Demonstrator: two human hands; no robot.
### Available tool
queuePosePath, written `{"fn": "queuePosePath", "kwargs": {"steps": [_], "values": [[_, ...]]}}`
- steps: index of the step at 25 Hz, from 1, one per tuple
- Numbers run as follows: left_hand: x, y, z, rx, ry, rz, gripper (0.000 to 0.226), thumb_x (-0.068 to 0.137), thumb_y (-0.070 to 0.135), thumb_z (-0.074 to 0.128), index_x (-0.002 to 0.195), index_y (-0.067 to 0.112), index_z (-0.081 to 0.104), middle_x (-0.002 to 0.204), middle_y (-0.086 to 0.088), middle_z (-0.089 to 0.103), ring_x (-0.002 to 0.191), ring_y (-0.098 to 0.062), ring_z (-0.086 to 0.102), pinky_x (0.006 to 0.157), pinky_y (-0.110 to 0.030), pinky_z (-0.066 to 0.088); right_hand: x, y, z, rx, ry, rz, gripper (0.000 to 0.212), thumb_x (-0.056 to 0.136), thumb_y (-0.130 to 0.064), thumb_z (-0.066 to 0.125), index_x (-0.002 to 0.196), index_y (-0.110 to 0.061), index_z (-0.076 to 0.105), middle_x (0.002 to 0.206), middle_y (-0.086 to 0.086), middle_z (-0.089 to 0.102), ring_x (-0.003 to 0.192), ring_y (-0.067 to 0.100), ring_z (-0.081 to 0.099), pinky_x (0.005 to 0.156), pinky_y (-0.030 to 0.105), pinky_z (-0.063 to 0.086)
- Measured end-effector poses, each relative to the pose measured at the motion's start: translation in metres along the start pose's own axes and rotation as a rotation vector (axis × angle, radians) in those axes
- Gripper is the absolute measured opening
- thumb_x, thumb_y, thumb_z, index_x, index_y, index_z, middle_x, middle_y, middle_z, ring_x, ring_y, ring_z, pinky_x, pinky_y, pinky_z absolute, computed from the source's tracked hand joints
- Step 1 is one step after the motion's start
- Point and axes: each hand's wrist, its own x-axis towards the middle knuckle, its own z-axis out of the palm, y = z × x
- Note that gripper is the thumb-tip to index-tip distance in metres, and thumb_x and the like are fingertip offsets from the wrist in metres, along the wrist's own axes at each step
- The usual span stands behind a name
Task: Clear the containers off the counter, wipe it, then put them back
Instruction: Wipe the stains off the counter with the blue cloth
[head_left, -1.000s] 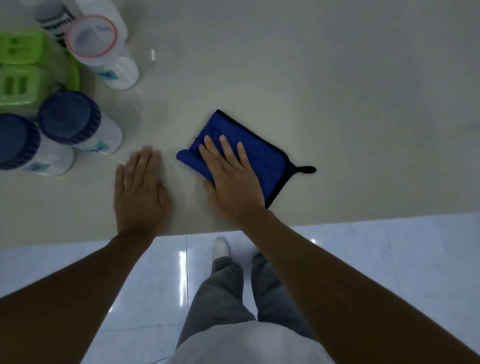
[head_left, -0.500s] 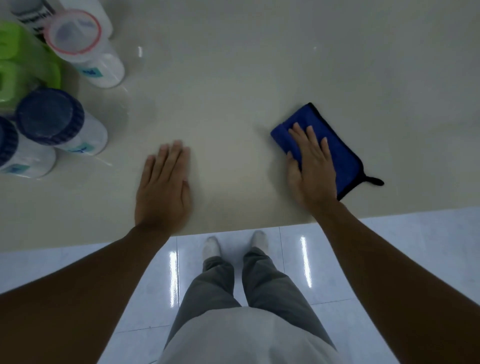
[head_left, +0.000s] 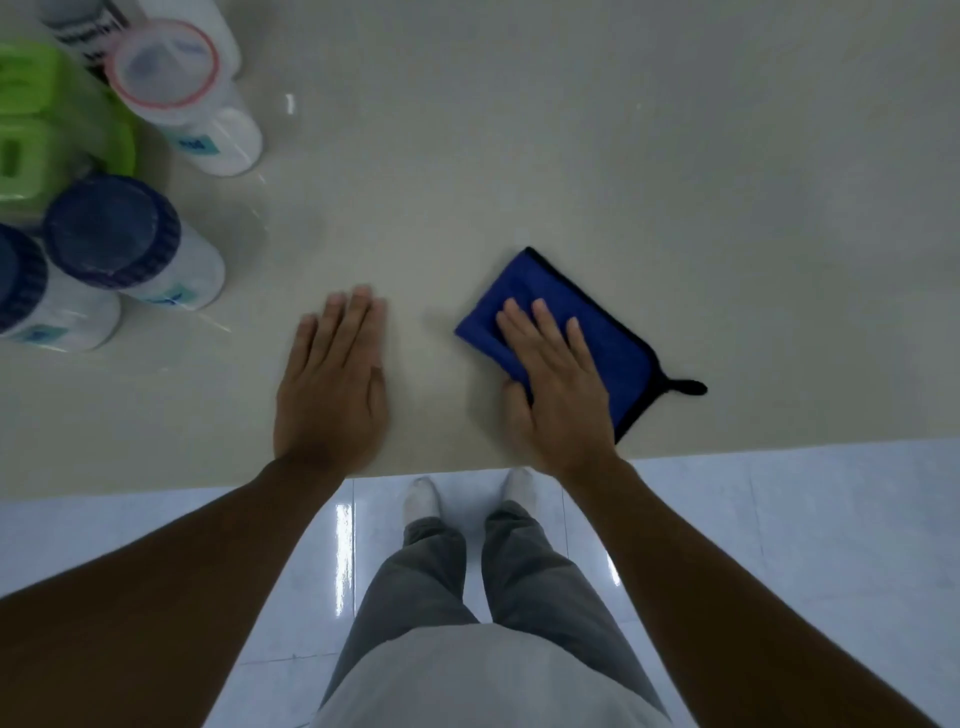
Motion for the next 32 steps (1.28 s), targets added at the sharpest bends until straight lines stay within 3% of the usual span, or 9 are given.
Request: {"fn": "queuePosePath", "kwargs": {"steps": [4,7,11,16,23,32], "values": [[0.0,0.001,-0.002,-0.006,0.004,-0.046,0.056,0.103,0.024,0.026,0.156,0.007,0.033,0.164,-0.011,0.031,0.154,-0.028,0.025,0.127,-0.046,0.018,0.046,0.016,-0.005,0.005,0.044,0.381,0.066,0.095,-0.029,0.03,0.159,-0.015,0.029,0.167,-0.001,0.027,0.158,0.023,0.014,0.129,0.048,0.006],[-0.004,-0.014,-0.009,-0.02,0.048,-0.175,0.055,0.104,0.026,0.029,0.156,0.006,0.034,0.164,-0.012,0.033,0.154,-0.028,0.026,0.127,-0.046,0.016,0.089,-0.001,0.001,-0.043,0.004,0.443,0.063,0.102,-0.028,0.031,0.162,-0.013,0.019,0.171,0.002,0.015,0.159,0.03,0.005,0.129,0.047,-0.001],[-0.017,-0.048,-0.013,0.036,0.032,-0.206,0.057,0.105,0.027,0.028,0.157,0.005,0.029,0.165,-0.014,0.028,0.155,-0.028,0.023,0.128,-0.046,0.015,0.128,-0.066,0.017,-0.058,-0.092,0.205,0.064,0.101,-0.03,0.031,0.163,-0.015,0.016,0.171,0.001,0.011,0.159,0.03,0.002,0.129,0.047,-0.002],[-0.018,-0.05,-0.011,0.049,-0.021,-0.221,0.057,0.108,0.028,0.025,0.158,0.004,0.023,0.167,-0.015,0.022,0.157,-0.026,0.016,0.127,-0.048,0.018,0.083,-0.123,0.042,-0.082,-0.134,-0.176,0.069,0.094,-0.036,0.026,0.158,-0.012,0.032,0.167,0.002,0.028,0.157,0.029,0.018,0.128,0.05,0.011],[-0.011,-0.04,-0.015,0.014,-0.004,-0.219,0.06,0.102,0.029,0.028,0.156,0.003,0.028,0.165,-0.017,0.027,0.155,-0.03,0.023,0.127,-0.048,0.011,0.03,-0.058,0.022,-0.009,-0.061,-0.155,0.063,0.093,-0.03,0.037,0.153,-0.011,0.045,0.162,0.002,0.04,0.154,0.023,0.028,0.128,0.048,0.018],[0.057,0.084,0.017,-0.073,0.037,0.041,0.058,0.1,0.024,0.034,0.152,0.0,0.037,0.16,-0.018,0.037,0.15,-0.035,0.033,0.125,-0.052,0.017,-0.005,0.085,-0.029,-0.072,0.059,0.103,0.067,0.09,-0.027,0.042,0.155,-0.01,0.04,0.163,0.002,0.036,0.155,0.025,0.026,0.127,0.051,0.018]]}}
